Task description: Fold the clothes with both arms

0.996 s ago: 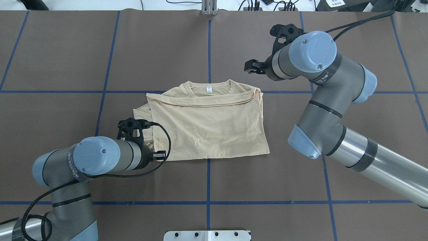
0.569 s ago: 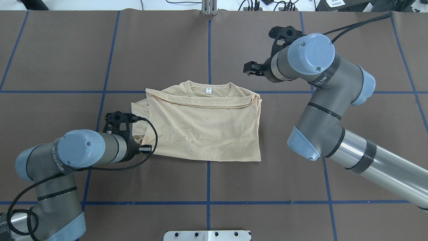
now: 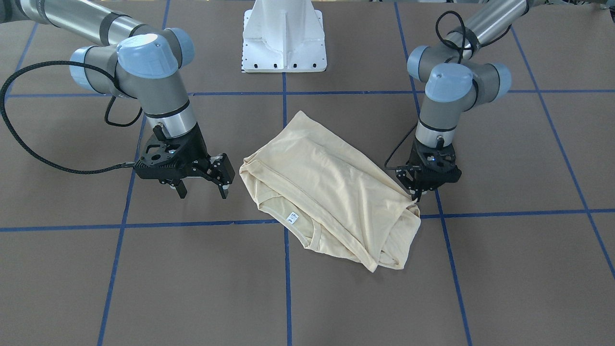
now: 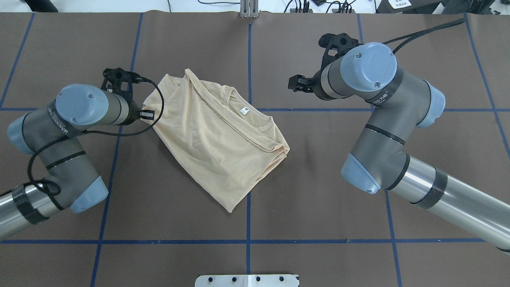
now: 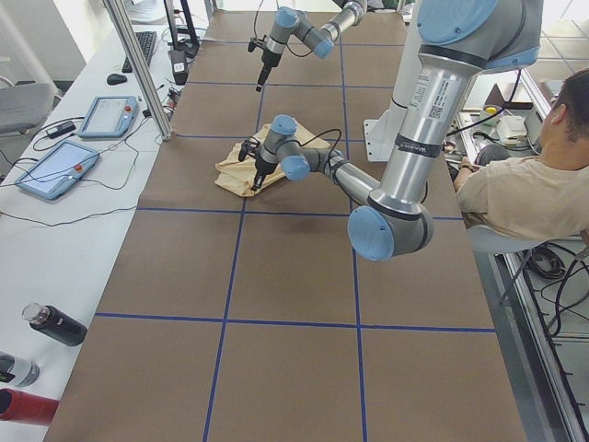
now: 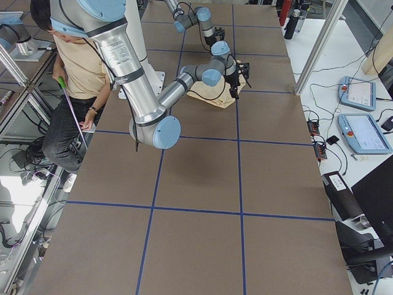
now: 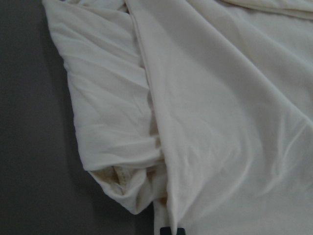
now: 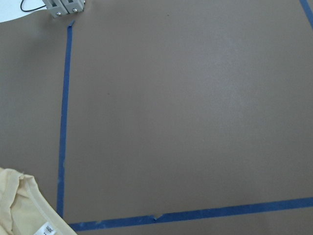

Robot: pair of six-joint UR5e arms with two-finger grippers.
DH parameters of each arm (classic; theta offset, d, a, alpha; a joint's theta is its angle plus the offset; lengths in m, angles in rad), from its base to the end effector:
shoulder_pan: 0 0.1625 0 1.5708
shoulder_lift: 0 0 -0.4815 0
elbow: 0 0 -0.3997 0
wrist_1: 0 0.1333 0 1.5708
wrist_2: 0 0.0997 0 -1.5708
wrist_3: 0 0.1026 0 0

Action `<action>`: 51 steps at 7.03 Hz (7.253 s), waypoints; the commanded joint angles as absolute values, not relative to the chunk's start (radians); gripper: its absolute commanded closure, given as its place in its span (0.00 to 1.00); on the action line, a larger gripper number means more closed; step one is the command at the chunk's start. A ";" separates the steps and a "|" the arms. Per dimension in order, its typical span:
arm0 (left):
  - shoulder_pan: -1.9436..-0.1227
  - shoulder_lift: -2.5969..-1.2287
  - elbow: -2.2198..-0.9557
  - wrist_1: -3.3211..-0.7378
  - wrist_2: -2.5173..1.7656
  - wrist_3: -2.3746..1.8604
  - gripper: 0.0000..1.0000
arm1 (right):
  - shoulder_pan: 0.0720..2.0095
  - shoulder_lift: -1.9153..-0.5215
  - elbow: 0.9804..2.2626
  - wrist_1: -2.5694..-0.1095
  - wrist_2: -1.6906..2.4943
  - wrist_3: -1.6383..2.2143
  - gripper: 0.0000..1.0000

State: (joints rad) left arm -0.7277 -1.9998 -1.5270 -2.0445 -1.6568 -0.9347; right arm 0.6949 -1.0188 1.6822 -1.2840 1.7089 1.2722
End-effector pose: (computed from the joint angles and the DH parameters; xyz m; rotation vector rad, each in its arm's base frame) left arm 0.4498 -0.5674 0.4415 0.4784 0.7173 -0.0489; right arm -0.4676 -0.5449 0.3043 0.3413 -0.8983 0.2999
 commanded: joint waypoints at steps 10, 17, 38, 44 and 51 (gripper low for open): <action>-0.957 -2.269 -1.139 -2.270 -1.750 -0.667 0.00 | 0.526 -0.813 1.476 -1.296 1.544 1.523 0.07; -0.950 -2.228 -1.175 -2.279 -1.750 -0.673 0.00 | 0.410 -0.775 1.396 -1.296 1.422 1.575 0.70; -0.945 -2.207 -1.198 -2.287 -1.750 -0.675 0.00 | 0.308 -0.875 1.720 -1.600 1.416 1.399 0.01; -0.945 -2.209 -1.198 -2.287 -1.750 -0.675 0.00 | 0.282 -0.885 1.721 -1.601 1.449 0.856 0.45; -0.945 -2.206 -1.198 -2.287 -1.750 -0.676 0.00 | 0.278 -0.879 1.709 -1.600 1.457 0.818 0.74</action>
